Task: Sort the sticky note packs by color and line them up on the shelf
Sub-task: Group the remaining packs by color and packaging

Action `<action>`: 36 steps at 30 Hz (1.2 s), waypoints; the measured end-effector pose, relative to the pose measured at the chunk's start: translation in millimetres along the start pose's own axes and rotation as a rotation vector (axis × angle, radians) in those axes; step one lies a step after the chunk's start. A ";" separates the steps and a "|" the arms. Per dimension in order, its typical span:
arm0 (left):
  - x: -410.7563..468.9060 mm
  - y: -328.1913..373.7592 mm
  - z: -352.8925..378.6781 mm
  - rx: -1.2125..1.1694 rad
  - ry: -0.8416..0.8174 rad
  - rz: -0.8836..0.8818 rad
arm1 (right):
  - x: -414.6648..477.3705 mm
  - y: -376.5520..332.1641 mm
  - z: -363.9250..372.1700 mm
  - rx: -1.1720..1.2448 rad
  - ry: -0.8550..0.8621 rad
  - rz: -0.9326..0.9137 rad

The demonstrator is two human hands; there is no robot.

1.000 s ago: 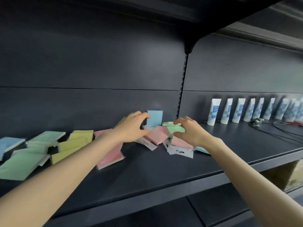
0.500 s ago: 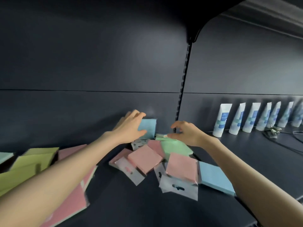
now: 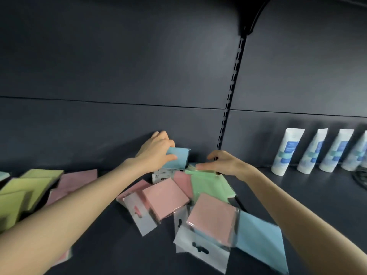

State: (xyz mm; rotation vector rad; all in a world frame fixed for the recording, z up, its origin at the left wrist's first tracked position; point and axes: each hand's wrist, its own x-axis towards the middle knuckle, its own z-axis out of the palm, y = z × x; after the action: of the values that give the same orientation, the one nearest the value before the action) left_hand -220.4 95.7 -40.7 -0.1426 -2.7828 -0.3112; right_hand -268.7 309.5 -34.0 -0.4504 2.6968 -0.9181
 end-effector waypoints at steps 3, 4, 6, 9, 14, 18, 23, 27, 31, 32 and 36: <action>-5.6 2.9 -1.8 -0.082 -0.008 -0.043 | -0.1 1.5 1.4 0.166 0.026 -0.001; -8.6 4.3 -3.3 -0.104 0.008 -0.055 | -0.9 1.5 2.0 0.206 0.049 -0.005; -14.8 7.1 -6.3 -0.139 0.052 -0.091 | -2.7 1.0 2.3 0.280 0.095 -0.031; -25.9 12.5 -12.7 -0.192 0.139 -0.175 | -7.2 0.5 1.6 0.356 0.144 -0.075; -51.9 18.6 -24.6 -0.332 0.336 -0.264 | -22.5 -4.0 0.8 0.471 0.154 -0.198; -76.7 21.8 -36.3 -0.415 0.463 -0.348 | -41.1 -16.3 3.0 0.519 0.125 -0.316; -114.4 15.9 -63.8 -0.467 0.561 -0.369 | -68.0 -45.1 16.1 0.660 0.086 -0.429; -156.2 8.4 -89.8 -0.423 0.640 -0.362 | -94.0 -80.6 36.1 0.727 0.073 -0.490; -211.2 -11.7 -113.8 -0.392 0.658 -0.376 | -123.8 -118.9 70.3 0.781 0.041 -0.532; -226.9 -19.3 -119.4 -0.393 0.645 -0.382 | -132.3 -128.3 81.6 0.774 0.035 -0.542; -293.3 -54.8 -140.3 -0.400 0.598 -0.400 | -164.2 -168.0 134.4 0.784 0.029 -0.563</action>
State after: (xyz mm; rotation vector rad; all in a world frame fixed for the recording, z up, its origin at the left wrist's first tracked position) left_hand 92.1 -7.9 -22.3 0.3614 -2.1082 -0.8519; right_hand -38.0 170.2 -9.1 -1.0071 1.9876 -1.9997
